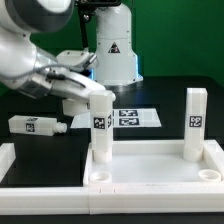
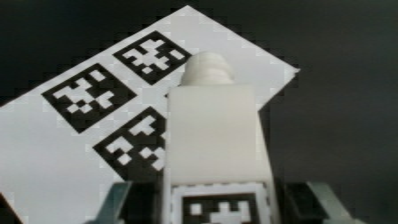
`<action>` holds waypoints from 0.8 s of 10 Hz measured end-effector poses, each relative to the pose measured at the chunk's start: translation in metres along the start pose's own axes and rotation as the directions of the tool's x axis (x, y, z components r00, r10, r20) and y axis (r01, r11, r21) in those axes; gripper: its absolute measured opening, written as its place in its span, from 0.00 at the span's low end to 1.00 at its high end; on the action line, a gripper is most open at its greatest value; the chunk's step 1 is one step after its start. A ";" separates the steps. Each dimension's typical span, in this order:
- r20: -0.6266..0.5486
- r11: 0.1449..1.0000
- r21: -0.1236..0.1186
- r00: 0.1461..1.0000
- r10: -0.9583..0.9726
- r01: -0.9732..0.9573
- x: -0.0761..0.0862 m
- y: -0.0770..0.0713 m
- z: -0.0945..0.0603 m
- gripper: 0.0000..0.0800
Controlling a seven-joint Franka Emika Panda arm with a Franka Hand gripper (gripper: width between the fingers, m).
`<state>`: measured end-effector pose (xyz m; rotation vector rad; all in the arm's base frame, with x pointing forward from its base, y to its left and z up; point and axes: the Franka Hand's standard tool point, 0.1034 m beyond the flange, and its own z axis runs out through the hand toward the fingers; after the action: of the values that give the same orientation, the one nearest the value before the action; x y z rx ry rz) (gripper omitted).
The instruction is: Assemble desk
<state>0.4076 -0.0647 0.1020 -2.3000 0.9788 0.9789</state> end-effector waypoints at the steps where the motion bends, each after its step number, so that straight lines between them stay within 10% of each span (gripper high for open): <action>1: -0.102 1.000 0.003 0.995 -0.010 0.010 -0.030 -0.017 -0.001 0.35; 4: -0.257 0.999 -0.025 0.966 -0.042 0.037 -0.041 -0.029 0.022 0.35; 6: -0.415 0.999 -0.007 0.909 -0.035 0.036 -0.038 -0.039 0.016 0.35; 8: -0.551 0.993 -0.071 0.826 -0.120 0.096 -0.039 -0.085 -0.018 0.35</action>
Offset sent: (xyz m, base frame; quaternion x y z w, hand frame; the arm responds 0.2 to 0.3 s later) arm 0.0000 0.0000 0.0000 0.0000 0.1296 0.0000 0.9916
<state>0.4599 -0.0043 0.1531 -2.7065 1.0261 0.2696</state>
